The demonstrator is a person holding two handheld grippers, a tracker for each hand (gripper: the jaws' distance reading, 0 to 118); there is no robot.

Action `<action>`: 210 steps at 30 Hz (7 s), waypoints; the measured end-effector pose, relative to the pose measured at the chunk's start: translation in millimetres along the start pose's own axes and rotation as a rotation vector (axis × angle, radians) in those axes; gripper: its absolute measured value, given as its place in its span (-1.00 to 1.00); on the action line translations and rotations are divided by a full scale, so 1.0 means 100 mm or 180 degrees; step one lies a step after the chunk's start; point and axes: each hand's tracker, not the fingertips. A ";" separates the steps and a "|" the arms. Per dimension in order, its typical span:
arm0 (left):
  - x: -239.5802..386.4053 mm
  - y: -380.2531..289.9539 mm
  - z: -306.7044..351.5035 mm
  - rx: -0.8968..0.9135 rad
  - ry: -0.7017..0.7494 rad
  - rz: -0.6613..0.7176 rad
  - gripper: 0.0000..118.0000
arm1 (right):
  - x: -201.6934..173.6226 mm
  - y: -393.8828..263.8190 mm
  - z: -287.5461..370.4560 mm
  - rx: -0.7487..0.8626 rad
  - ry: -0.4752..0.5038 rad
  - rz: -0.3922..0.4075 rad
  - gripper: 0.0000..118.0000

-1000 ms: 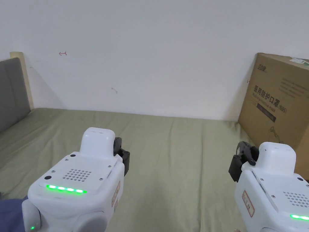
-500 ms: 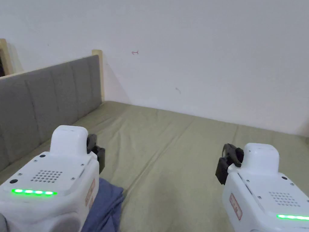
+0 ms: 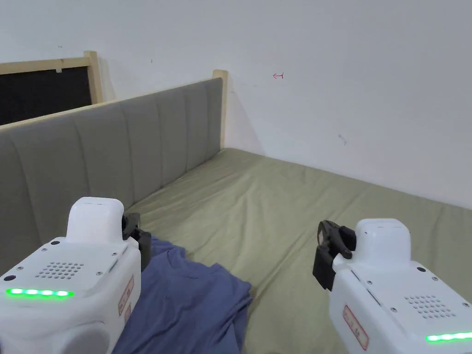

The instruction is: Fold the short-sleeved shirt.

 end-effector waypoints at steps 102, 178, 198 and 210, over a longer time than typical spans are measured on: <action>1.70 -0.15 -0.17 -0.1140 -0.2072 -0.0058 -1.00 | 2.03 -0.57 1.91 -0.0391 -0.1626 -0.0643 -1.00; 2.55 2.47 -1.45 -0.0206 -0.2108 -0.0201 -0.90 | 4.07 2.83 1.04 -0.0491 -0.1892 -0.0132 -0.91; 3.52 0.95 -2.87 -0.0912 -0.1998 -0.0792 -0.90 | 4.69 0.57 -0.15 -0.1354 -0.2201 -0.0224 -0.91; 2.56 -1.62 -2.04 -0.2886 -0.2214 -0.1270 -0.90 | 3.61 -2.19 1.27 -0.3137 -0.1455 -0.1180 -0.91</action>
